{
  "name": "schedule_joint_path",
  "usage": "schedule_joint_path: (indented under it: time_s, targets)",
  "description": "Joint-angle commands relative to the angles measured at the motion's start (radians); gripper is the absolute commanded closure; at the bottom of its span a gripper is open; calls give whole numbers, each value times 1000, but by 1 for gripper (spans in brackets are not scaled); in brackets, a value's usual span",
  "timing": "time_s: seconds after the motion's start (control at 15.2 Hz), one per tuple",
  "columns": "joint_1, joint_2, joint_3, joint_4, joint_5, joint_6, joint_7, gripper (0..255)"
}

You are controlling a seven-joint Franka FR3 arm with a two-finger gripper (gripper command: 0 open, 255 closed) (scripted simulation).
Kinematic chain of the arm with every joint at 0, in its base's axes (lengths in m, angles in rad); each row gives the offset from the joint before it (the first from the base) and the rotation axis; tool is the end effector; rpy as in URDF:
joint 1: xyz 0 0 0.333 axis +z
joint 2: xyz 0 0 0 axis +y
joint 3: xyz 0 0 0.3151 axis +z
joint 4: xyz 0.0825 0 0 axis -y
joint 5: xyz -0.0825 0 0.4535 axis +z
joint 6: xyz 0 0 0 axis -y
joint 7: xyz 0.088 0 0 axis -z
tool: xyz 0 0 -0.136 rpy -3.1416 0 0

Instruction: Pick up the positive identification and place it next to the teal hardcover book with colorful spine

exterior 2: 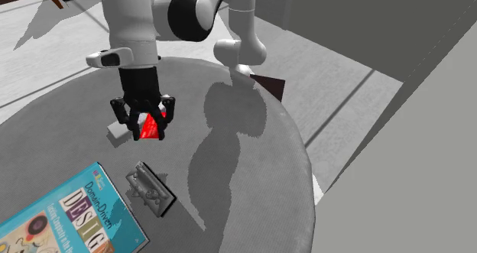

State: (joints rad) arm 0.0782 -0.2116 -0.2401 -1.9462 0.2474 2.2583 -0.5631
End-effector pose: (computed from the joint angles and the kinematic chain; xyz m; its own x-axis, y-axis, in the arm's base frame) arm 0.6136 -0.0978 0.5902 0.8009 0.2370 0.5499 0.2807 -0.9598 0.0048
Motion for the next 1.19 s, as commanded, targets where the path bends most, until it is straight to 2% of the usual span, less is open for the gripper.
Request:
schedule_joint_path:
  time_s: [0.0, 0.33, 0.59, 0.86, 1.12]
  targets:
    - [-11, 31, -38, 46, 28, -28, -58, 255]
    - [-47, 146, -123, 181, 116, -94, -196, 255]
    - [-94, 259, -180, 317, 201, -166, -299, 255]
    - [-169, 394, -218, 485, 294, -256, -386, 255]
    - [-275, 553, -234, 698, 387, -364, -446, 255]
